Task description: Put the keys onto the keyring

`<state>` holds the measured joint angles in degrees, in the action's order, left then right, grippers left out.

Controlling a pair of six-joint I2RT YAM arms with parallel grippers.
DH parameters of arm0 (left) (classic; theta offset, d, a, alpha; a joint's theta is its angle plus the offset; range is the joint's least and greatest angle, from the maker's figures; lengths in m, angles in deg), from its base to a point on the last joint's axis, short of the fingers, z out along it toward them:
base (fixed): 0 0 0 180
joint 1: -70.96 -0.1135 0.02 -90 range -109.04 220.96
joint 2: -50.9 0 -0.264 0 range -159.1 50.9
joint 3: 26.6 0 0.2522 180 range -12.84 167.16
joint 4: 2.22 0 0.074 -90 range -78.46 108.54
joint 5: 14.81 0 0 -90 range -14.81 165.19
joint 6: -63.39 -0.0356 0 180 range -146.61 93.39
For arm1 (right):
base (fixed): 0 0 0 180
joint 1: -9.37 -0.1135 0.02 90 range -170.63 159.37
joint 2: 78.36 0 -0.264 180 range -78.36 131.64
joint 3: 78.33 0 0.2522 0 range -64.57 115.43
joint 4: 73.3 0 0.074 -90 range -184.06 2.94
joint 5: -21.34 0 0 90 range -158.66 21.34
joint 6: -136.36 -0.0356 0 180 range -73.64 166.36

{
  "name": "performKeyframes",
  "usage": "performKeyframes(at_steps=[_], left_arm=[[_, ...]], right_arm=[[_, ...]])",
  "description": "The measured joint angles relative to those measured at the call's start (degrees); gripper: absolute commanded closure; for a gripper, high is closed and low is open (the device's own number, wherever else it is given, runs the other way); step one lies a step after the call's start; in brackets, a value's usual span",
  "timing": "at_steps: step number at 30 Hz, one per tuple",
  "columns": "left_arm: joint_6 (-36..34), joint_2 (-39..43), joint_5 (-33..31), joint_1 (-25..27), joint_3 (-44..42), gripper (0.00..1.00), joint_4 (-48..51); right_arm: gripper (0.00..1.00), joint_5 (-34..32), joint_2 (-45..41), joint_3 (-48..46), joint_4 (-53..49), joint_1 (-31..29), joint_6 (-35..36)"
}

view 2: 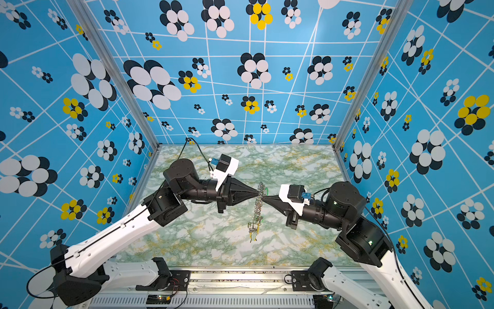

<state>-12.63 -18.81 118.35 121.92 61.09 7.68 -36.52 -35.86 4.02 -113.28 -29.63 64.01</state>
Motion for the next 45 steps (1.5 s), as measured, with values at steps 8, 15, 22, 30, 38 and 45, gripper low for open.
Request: performKeyframes(at_steps=[8,15,22,30,38,45], left_arm=[[0.22,0.42,-0.02,-0.48,-3.04,1.0,-4.74],[-1.18,1.22,-0.92,-0.2,-5.6,1.0,-10.49],[-4.22,3.21,-1.18,0.57,-11.04,1.0,-14.93],[-7.41,4.15,-1.14,1.84,-14.01,1.0,-17.53],[-10.91,6.29,-1.16,4.37,-14.01,1.0,-18.93],[-12.59,6.54,-1.31,4.96,-14.12,1.0,-19.17]], right_arm=[[0.93,-0.37,0.92,0.37,-1.11,-0.26,0.39],[0.75,-0.42,2.23,2.29,-6.27,-1.11,1.53],[0.69,-3.04,0.79,4.96,-9.38,-1.11,1.4],[0.76,-3.69,-0.7,6.03,-8.17,-1.11,-1.9],[0.78,-0.68,0.52,5.46,-6.19,-1.11,-6.82],[0.78,3.39,0.52,4.98,-5.66,-1.11,-9.38]])
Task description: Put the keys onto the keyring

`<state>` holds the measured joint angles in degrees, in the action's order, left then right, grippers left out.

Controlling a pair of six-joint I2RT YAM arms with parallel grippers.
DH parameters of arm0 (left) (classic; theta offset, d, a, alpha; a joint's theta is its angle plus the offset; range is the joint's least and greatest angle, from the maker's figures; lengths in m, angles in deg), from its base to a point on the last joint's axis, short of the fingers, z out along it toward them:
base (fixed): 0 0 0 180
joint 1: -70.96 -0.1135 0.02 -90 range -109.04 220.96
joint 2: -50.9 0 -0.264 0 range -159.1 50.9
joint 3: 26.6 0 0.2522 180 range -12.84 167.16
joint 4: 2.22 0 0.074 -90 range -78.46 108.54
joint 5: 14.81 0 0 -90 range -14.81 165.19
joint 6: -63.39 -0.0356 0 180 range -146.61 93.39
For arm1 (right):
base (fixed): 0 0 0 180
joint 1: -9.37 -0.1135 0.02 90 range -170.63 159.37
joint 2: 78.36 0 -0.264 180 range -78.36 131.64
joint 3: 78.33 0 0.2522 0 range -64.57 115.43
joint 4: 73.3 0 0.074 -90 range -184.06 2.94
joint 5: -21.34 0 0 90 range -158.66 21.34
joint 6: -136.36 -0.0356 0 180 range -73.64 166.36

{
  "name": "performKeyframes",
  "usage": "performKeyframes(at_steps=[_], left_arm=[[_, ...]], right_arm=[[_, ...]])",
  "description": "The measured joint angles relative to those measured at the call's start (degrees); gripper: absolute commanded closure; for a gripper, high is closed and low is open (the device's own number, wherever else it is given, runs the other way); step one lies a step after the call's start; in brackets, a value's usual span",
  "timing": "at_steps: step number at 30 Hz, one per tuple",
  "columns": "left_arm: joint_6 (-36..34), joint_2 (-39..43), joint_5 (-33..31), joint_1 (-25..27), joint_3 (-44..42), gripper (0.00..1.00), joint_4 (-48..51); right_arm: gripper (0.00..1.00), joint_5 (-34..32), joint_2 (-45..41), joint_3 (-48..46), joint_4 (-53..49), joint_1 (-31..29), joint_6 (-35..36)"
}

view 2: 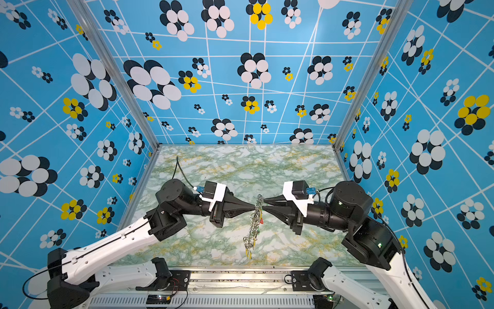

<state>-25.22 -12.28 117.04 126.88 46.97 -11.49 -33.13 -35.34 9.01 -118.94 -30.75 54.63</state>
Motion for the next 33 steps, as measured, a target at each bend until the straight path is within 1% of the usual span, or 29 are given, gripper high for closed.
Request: performKeyframes(at_steps=[6,13,16,18,22,24,33], left_arm=[[-0.7,0.0,-0.33,0.0,-0.13,1.0,-0.13],[-1.03,-0.02,-0.7,0.0,-0.13,1.0,-0.13],[-1.03,-0.02,-0.7,0.04,-0.13,1.0,-0.13],[-1.03,-0.02,-0.72,0.04,-0.13,1.0,-0.13],[-1.03,-0.02,-0.9,0.09,-0.13,1.0,-0.11],[-1.03,-0.02,-0.9,0.09,-0.11,1.0,-0.11],[-1.01,-0.02,-1.2,0.11,-0.09,1.0,0.17]], right_arm=[[0.78,2.69,0.42,-0.09,0.81,0.0,-0.44],[0.8,3.87,1.75,-0.42,0.81,0.0,-0.42],[0.84,4.07,2.01,-0.66,0.85,0.0,-0.39],[0.89,4.28,2.1,-0.74,0.87,0.0,-0.37],[0.95,4.5,2.1,-0.85,1.01,0.0,-0.5],[1.0,4.5,2.1,-0.9,1.05,0.02,-0.33],[1.0,4.39,2.1,-0.92,1.09,0.02,-0.37]])
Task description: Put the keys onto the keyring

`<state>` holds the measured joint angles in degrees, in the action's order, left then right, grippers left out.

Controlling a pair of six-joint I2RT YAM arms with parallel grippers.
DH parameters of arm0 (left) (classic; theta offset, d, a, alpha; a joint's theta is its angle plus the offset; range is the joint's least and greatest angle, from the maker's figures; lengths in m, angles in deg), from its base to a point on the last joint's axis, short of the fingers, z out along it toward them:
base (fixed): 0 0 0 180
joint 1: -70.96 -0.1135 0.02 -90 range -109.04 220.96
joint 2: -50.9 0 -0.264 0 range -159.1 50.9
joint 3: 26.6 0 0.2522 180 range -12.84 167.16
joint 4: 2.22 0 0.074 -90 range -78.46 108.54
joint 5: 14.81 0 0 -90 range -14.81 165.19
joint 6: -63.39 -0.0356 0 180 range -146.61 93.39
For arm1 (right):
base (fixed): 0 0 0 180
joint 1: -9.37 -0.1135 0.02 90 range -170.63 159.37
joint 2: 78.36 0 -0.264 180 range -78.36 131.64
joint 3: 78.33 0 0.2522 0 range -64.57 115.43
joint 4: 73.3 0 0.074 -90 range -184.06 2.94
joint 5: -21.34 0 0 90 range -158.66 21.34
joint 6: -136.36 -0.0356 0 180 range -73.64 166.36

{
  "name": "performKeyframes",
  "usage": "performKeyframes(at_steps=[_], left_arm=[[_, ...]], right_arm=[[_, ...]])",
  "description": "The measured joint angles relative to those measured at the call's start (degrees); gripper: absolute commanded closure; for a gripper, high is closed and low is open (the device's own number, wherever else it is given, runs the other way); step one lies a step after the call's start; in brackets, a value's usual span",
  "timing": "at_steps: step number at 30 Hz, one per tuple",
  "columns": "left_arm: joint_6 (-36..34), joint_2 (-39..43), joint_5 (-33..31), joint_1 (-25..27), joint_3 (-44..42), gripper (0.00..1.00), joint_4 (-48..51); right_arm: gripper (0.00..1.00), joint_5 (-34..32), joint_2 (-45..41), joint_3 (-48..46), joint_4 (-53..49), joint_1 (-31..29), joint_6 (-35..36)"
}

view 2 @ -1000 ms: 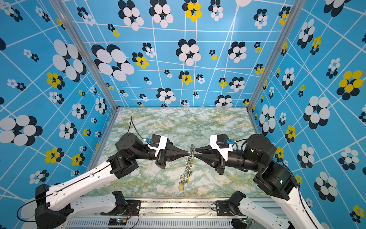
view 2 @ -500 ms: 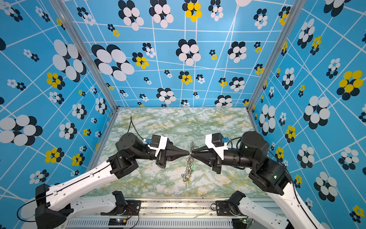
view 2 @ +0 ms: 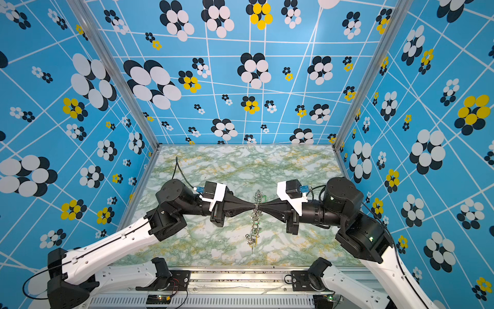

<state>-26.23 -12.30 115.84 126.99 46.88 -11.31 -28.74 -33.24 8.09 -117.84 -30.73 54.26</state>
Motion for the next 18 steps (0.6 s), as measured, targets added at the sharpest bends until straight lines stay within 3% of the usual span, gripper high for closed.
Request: performKeyframes(at_steps=[2,12,18], left_arm=[[0.02,0.0,-0.52,0.09,0.02,1.0,0.63],[0.26,0.31,-4.26,0.37,2.03,0.76,9.68],[0.39,1.75,-6.12,0.44,3.23,0.69,14.73]], right_arm=[[1.0,-0.42,0.0,0.02,-0.46,0.0,0.22],[1.0,-2.93,1.68,1.33,-6.86,0.0,2.45],[1.0,-3.69,3.15,1.68,-9.75,0.0,3.28]])
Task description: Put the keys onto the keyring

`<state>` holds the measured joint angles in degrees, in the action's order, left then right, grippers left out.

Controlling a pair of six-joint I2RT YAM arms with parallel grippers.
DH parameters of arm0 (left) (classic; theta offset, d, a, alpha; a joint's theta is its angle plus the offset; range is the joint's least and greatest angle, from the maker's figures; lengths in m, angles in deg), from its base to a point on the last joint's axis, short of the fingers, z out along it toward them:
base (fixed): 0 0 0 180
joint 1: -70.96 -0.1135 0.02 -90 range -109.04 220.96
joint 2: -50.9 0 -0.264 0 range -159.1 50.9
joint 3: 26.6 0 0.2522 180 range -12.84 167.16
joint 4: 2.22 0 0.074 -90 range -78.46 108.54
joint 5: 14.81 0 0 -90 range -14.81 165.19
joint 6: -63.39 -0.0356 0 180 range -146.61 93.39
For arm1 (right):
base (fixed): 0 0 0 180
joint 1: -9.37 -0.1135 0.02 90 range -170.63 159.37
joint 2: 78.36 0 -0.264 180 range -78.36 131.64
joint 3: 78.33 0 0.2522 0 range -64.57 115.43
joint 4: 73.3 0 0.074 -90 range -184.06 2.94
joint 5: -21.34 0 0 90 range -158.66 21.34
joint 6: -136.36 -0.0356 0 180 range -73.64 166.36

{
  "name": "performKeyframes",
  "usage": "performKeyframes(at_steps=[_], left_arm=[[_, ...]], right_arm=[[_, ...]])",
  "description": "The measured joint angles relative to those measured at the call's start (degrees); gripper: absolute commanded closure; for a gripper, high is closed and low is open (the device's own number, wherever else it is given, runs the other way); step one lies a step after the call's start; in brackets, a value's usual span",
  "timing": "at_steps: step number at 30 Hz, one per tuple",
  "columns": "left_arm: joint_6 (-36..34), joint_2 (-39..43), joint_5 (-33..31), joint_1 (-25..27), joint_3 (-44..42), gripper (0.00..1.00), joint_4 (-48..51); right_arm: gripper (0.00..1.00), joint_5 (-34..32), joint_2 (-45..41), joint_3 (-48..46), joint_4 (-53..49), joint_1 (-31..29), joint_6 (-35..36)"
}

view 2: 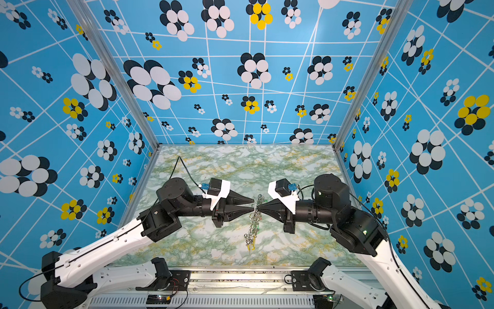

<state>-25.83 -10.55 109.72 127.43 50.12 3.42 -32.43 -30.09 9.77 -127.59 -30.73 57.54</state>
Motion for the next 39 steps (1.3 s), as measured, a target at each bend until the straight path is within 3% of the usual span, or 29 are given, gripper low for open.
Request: performKeyframes(at_steps=[6,12,23,26,30,39], left_arm=[[-0.44,-0.15,-1.38,0.24,3.78,0.59,7.61],[-1.09,-1.9,-2.49,0.24,8.22,0.58,14.84],[-2.34,-4.63,-4.55,0.26,12.26,0.45,23.21],[-2.43,-4.87,-5.03,0.26,12.9,0.51,24.22],[-2.99,-5.01,-5.27,0.26,13.33,0.66,24.65],[-3.26,-6.29,-4.28,0.31,14.08,0.73,25.79]], right_arm=[[1.0,-0.31,0.9,1.77,-1.92,-0.02,0.61],[1.0,-0.31,1.86,2.64,-3.3,0.0,1.29],[1.0,-0.31,2.64,3.13,-5.66,-0.02,2.12],[1.0,-0.31,2.71,3.45,-5.68,0.0,2.19],[1.0,-0.31,2.73,3.56,-5.68,-0.02,2.6],[1.0,-0.31,2.91,3.56,-5.77,-0.02,3.13]])
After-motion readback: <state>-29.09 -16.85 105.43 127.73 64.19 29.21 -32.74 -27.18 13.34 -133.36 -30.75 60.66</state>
